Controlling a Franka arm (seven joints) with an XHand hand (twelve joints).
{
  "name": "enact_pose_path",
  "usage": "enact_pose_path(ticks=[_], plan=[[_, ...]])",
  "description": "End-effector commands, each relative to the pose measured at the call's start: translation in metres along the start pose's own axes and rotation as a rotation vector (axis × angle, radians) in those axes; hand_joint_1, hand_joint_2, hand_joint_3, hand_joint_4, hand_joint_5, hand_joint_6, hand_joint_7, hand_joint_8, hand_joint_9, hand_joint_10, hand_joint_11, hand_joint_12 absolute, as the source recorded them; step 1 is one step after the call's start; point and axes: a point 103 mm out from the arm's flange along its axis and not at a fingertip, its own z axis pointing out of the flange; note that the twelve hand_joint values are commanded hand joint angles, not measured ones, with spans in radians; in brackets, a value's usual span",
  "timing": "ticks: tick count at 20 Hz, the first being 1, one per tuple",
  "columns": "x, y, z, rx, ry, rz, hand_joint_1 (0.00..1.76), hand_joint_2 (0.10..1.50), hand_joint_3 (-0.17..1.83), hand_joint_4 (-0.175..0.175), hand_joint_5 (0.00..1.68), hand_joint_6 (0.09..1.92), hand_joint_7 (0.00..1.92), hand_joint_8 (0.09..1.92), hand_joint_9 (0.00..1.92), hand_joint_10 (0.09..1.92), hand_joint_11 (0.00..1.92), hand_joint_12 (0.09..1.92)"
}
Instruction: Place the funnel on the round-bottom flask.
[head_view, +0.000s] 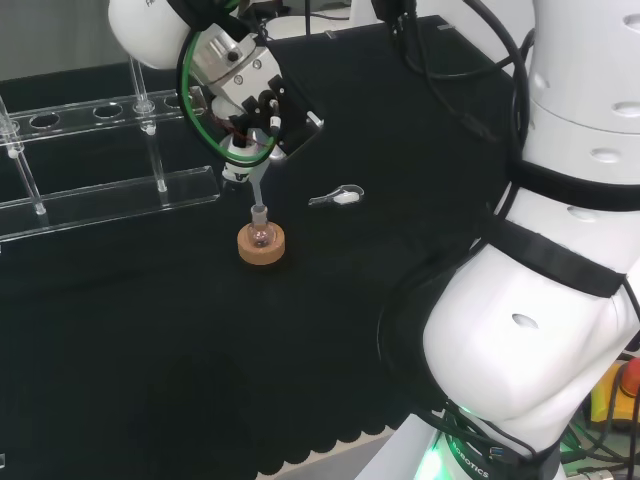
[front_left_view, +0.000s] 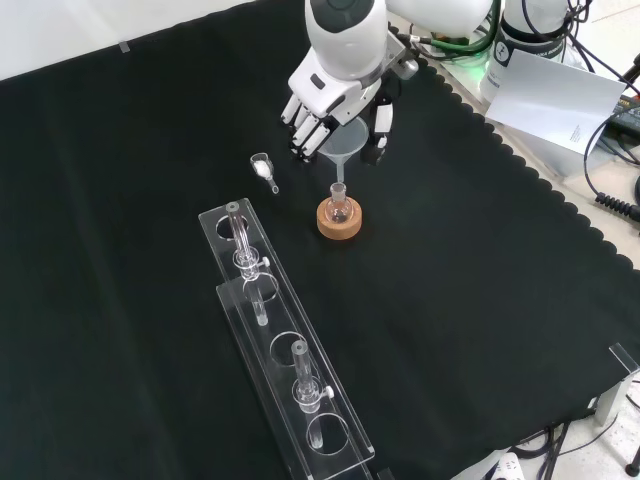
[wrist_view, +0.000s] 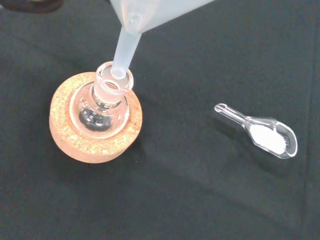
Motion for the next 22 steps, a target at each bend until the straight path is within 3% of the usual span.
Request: enact_pose_path(ticks=[1, 22], plan=[[0.004, 0.001, 0.000, -0.005, -0.003, 0.001, 0.68, 0.76, 0.39, -0.067, 0.44, 0.90, 0.44, 0.76, 0.94, 0.58, 0.69, 1.15], [0.007, 0.010, 0.012, 0.010, 0.009, -0.010, 0.68, 0.75, 0.40, -0.071, 0.43, 0.89, 0.44, 0.76, 0.94, 0.58, 0.69, 1.15]])
